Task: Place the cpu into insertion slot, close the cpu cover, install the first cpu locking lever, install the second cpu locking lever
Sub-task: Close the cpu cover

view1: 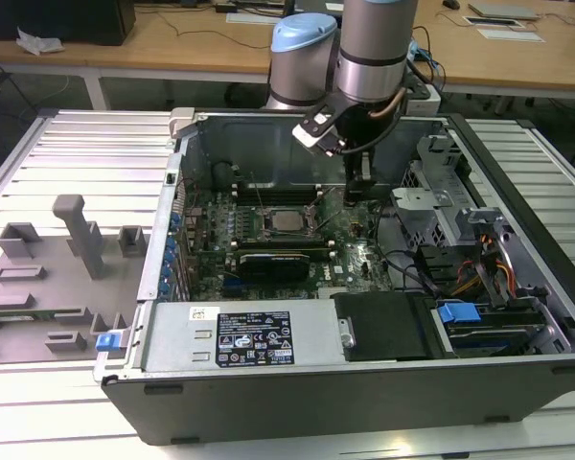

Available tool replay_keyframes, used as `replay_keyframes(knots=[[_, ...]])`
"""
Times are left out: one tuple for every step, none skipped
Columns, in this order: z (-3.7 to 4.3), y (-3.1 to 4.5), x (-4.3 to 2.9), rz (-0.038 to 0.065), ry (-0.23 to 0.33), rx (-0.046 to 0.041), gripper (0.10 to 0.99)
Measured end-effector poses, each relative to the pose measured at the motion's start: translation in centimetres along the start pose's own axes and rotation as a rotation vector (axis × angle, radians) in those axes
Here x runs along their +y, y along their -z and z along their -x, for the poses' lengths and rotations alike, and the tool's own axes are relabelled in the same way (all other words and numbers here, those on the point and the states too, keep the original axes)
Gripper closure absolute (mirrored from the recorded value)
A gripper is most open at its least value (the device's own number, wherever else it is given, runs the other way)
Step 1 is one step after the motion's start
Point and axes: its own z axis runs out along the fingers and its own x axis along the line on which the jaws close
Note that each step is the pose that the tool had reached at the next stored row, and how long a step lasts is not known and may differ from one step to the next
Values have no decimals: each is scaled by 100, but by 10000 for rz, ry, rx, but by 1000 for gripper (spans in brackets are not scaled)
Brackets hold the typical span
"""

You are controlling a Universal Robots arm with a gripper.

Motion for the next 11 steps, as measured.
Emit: replay_keyframes(knots=[[0,-12,0,-2,1,-1,980],[0,-17,2,-3,1,-4,980],[0,-18,3,-3,1,-3,980],[0,-18,3,-4,0,-3,980],[0,-18,4,-3,1,-2,980],[0,-18,5,-3,1,-2,980],[-1,-22,8,-223,1,-7,980],[-1,-25,20,-878,-1,-35,980],[0,-25,21,-972,-1,-42,980],[0,-25,21,-974,-1,-42,980],[-1,-25,21,-976,-2,-41,980]])
